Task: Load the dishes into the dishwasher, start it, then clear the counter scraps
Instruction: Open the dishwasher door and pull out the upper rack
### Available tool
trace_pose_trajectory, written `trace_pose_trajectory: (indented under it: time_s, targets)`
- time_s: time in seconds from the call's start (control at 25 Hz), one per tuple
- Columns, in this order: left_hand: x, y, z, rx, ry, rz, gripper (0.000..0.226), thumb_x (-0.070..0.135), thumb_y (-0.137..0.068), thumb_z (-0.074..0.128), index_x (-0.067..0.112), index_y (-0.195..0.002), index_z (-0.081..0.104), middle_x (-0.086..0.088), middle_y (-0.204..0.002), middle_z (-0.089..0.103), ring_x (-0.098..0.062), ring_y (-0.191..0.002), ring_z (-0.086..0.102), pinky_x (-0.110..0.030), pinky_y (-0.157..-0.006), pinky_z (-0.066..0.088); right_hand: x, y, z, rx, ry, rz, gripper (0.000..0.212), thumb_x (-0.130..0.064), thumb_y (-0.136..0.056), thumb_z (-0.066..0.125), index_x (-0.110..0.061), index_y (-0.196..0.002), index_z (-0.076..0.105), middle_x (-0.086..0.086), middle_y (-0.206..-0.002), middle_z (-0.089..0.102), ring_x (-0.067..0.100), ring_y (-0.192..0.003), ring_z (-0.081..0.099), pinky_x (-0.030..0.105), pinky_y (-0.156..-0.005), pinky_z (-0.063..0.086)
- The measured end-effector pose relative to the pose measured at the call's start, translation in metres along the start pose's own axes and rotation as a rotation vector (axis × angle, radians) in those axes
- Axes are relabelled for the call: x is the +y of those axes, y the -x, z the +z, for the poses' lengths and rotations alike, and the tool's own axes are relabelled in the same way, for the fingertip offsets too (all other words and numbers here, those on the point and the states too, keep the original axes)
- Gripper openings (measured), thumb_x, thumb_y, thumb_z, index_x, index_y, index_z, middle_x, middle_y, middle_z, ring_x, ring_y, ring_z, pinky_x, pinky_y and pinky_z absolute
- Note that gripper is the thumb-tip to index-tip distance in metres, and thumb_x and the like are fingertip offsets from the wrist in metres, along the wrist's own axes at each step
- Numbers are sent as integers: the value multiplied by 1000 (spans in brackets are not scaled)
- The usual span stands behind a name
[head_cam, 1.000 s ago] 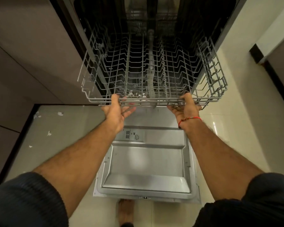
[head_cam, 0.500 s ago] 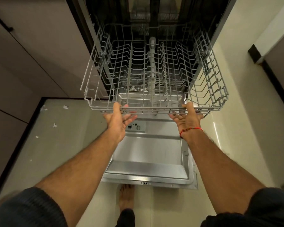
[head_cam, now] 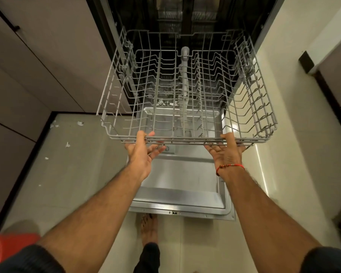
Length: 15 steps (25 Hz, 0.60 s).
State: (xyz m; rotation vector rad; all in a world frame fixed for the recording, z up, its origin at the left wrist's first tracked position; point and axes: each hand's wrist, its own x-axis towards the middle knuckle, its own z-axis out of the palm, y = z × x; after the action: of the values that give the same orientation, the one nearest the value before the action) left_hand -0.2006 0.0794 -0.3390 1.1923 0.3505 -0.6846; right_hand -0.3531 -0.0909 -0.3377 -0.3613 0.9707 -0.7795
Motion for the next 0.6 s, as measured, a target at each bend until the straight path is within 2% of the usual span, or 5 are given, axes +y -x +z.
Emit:
trace_pose_trajectory:
  time_s: [0.16, 0.24, 0.32, 0.44, 0.6]
  targets:
    - [-4, 4, -2, 0, -12, -41, 62, 17, -91, 63, -3, -144, 36, -9, -109, 77, -34, -77, 76, -35, -59, 61, -3, 2, -3, 14, 17, 17, 67, -2, -87, 62, -25, -139, 27, 23, -124, 50, 41, -108, 62, 51, -73, 60]
    - [-4, 3, -3, 2, -8, -62, 61, 16, -91, 65, -2, -143, 39, -14, -112, 74, -35, -84, 76, -39, -60, 61, -2, 3, -3, 17, 38, 30, 65, -3, -88, 63, -26, -137, 27, 23, -125, 50, 41, -109, 62, 53, -79, 59]
    - [-2, 2, -6, -20, -18, -87, 61, 17, -90, 67, -1, -142, 41, -21, -123, 67, -37, -93, 75, -44, -63, 62, 0, 4, -4, 14, 55, 47, 57, -3, -89, 63, -27, -130, 31, 21, -129, 51, 40, -111, 62, 55, -89, 55]
    - [0, 2, -8, -38, -49, -106, 58, 20, -89, 68, -1, -139, 46, -27, -128, 62, -37, -95, 75, -45, -65, 62, 0, 7, -2, 17, 64, 51, 48, -4, -89, 63, -28, -119, 34, 19, -128, 51, 41, -113, 61, 54, -90, 55]
    - [-1, 0, -8, -2, -49, -89, 55, 20, -94, 66, -1, -139, 43, -17, -116, 70, -35, -89, 76, -41, -61, 62, -3, 5, -6, 3, 93, 39, 74, -7, -88, 67, -30, -141, 22, 22, -131, 50, 39, -107, 63, 55, -93, 54]
